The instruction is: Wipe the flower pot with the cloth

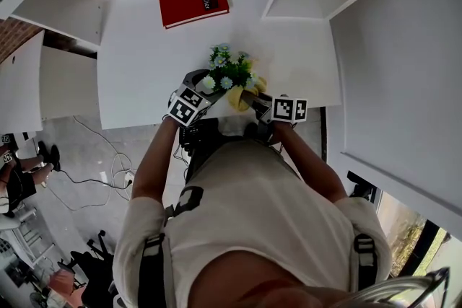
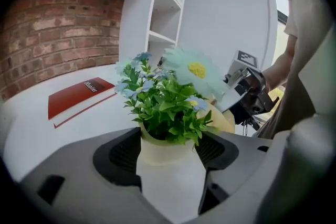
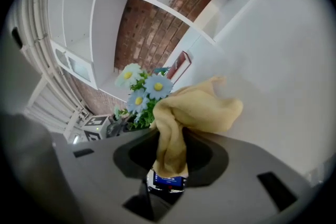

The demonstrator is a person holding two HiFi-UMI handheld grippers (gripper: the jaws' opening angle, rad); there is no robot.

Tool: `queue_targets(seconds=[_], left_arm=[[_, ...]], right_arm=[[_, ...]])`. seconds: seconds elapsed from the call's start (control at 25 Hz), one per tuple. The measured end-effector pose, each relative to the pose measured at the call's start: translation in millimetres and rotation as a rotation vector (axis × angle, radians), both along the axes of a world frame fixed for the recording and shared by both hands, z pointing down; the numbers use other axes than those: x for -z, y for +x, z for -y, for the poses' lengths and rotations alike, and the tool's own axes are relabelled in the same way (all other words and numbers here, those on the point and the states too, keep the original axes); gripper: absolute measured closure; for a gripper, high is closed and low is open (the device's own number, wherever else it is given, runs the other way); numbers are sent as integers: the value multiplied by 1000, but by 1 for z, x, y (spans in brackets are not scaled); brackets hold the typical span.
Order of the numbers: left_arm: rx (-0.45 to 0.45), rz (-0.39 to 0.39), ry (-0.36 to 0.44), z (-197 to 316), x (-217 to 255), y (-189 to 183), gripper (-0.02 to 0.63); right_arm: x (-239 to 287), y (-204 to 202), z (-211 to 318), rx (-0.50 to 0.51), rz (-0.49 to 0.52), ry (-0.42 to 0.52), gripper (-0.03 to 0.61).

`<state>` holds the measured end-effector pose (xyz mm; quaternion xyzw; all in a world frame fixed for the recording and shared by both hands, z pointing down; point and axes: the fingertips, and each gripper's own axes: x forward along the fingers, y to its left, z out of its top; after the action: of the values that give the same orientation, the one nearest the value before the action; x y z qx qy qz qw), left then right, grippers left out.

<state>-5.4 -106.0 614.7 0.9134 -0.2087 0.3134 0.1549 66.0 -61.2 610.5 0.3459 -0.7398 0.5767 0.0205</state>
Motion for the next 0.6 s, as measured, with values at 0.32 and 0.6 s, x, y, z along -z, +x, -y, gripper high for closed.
queue_targets(seconds=[0.32, 0.6], left_arm=[[238, 14, 20, -11, 0, 1, 302], [221, 52, 36, -23, -9, -7, 345]], right_arm=[[-29, -8, -6, 1, -35, -31, 448], [-62, -3, -9, 13, -133, -86, 451]])
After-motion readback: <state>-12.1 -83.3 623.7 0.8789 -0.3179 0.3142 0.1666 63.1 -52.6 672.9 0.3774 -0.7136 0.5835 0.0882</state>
